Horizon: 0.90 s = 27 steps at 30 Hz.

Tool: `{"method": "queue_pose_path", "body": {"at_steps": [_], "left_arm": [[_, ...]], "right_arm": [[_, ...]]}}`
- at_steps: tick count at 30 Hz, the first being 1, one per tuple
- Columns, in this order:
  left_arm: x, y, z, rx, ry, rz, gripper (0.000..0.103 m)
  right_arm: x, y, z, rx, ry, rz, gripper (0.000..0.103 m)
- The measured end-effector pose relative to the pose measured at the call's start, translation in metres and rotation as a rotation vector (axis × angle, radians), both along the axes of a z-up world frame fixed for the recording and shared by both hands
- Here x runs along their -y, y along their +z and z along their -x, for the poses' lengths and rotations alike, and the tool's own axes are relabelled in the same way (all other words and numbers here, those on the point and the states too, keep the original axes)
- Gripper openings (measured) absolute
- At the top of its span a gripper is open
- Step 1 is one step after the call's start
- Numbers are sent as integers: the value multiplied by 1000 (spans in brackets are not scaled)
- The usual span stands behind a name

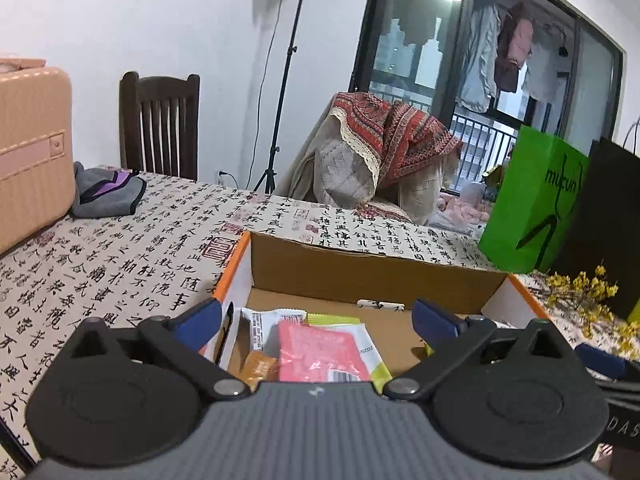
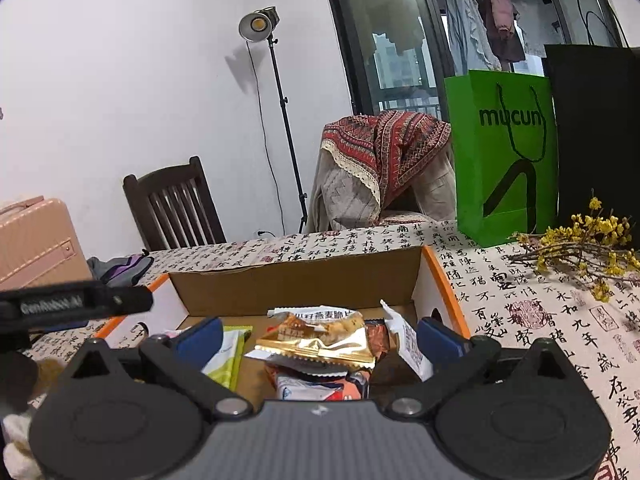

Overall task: Organize snacks
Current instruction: 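Lower the pink packet and cracker packet into the box and open both grippers, then move both grippers back to the pile and grasp a white sachet with the left gripper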

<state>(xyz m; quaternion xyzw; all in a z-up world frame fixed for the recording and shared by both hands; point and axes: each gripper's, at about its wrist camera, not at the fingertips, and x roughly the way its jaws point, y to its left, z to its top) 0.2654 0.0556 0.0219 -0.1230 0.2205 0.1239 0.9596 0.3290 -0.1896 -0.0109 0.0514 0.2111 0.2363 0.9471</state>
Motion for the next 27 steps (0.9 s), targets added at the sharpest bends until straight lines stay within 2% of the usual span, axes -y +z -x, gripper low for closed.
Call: {"method": "queue_pose_path", "body": {"at_steps": [6, 16, 27], "left_arm": [[-3, 3, -1, -12, 13, 9, 103], [-2, 32, 30, 10, -1, 20, 103], [-6, 27, 76, -49, -11, -13, 103]], "right_arm": [[2, 4, 4, 13, -9, 4, 103], [11, 43, 47, 75, -11, 28, 103], [11, 37, 94, 35, 20, 82, 103]]}}
